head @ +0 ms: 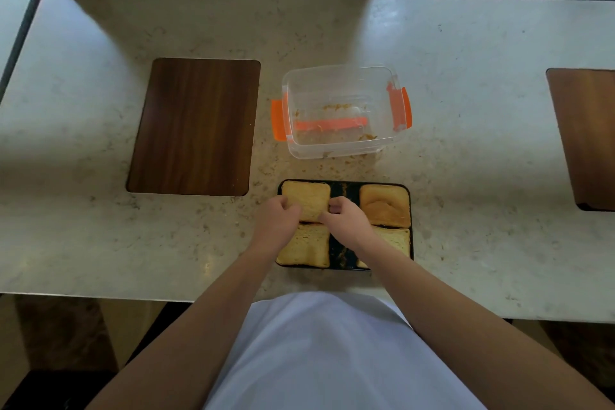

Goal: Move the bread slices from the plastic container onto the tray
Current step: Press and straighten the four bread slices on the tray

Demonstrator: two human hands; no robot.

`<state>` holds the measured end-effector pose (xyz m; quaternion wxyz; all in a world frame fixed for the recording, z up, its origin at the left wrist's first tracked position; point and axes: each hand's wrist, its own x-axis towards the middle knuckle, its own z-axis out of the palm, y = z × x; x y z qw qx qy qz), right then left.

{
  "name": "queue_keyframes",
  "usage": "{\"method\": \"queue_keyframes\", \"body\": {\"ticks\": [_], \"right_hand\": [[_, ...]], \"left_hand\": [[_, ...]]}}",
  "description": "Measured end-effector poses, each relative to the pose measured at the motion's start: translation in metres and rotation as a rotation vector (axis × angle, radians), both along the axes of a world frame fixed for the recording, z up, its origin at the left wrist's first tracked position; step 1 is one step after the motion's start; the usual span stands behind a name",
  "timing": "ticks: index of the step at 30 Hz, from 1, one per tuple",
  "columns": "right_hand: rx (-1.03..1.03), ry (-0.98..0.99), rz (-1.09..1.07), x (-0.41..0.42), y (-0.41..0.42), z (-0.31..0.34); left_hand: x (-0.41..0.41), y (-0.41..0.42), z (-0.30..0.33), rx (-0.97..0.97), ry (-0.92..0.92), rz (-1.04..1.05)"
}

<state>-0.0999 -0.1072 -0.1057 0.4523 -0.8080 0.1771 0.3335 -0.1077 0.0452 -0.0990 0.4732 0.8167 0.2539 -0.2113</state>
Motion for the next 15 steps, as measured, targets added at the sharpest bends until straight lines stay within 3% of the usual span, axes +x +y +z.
{"method": "queue_keyframes", "body": {"ticks": [5, 11, 15], "right_hand": [[-0.017, 0.005, -0.023, 0.001, -0.011, -0.001], [-0.023, -0.01, -0.028, 0.001, -0.014, -0.002], [-0.016, -0.008, -0.018, 0.001, -0.012, -0.001]], "left_hand": [[-0.003, -0.007, -0.001, -0.099, 0.006, -0.012], [-0.007, -0.006, 0.003, -0.041, -0.119, 0.084], [-0.003, -0.005, 0.002, -0.028, -0.015, 0.024]]}}
